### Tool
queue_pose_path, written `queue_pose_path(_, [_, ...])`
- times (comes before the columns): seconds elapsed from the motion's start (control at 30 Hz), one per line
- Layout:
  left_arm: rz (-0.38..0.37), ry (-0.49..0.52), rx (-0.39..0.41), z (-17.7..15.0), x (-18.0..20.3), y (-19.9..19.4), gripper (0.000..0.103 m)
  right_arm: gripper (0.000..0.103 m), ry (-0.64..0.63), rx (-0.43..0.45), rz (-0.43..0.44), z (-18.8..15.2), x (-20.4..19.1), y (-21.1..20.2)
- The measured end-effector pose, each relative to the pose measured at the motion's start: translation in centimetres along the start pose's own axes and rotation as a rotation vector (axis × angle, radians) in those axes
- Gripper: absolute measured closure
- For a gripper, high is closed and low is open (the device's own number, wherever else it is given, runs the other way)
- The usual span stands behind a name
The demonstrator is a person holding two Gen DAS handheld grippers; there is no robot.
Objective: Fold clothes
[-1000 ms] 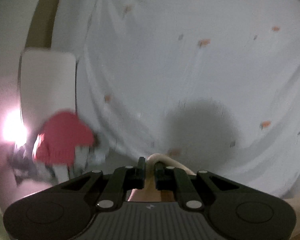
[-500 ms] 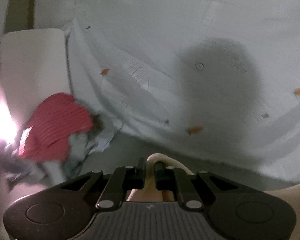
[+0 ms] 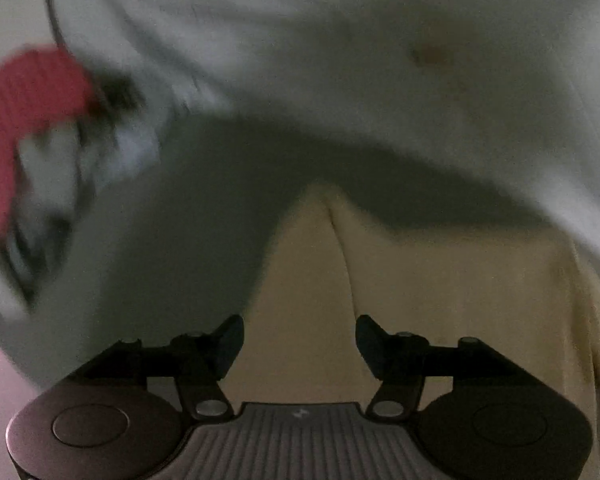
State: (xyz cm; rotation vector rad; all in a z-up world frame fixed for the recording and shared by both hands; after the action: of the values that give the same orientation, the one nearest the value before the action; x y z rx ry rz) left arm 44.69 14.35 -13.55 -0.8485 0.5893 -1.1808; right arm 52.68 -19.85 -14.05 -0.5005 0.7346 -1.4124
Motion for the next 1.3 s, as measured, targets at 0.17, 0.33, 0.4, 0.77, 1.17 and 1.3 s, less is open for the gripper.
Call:
queue_pose_path(0.17, [-0.039, 0.152, -0.179, -8.4, 2.8, -1.2, 0.04, 0.046, 0.094, -0.218, -0.101, -9.9, 5.0, -2.5])
queue_pose_path(0.33, [-0.008, 0.116, -0.252, -11.2, 3.0, -0.1, 0.032, 0.046, 0.061, -0.276, -0.078, -14.1, 5.7, -4.0])
queue_pose_path(0.4, [-0.004, 0.108, -0.252, -11.6, 3.1, 0.1, 0.027, 0.046, 0.001, -0.273, -0.068, -14.6, 5.2, -3.9])
queue_pose_path(0.77, [0.11, -0.071, -0.111, -12.8, 4.5, -1.6, 0.094, 0.1, -0.153, -0.18, 0.013, -14.8, 3.9, -4.8])
queue_pose_path(1.17, [0.13, -0.146, -0.145, -19.1, 3.5, -8.9, 0.098, 0.1, -0.321, -0.208, 0.177, -18.1, 5.1, -15.3])
queue_pose_path(1.3, [0.178, -0.086, -0.226, -20.7, 4.0, -9.1, 0.094, 0.097, -0.348, -0.272, 0.159, -19.4, 5.4, -15.5])
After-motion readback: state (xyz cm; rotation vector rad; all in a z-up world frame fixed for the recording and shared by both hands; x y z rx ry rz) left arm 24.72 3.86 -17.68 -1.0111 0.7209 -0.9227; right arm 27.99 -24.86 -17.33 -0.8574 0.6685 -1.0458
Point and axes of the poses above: each gripper's, at about its wrist camera, not at the fingertips, and y roughly the way its jaws point, x to its right, z to its top, the point moved 3 cm from there along y, roughly the way its jaws point, and after that the axes turned 5 degrees about y, right-handed, at the moved point
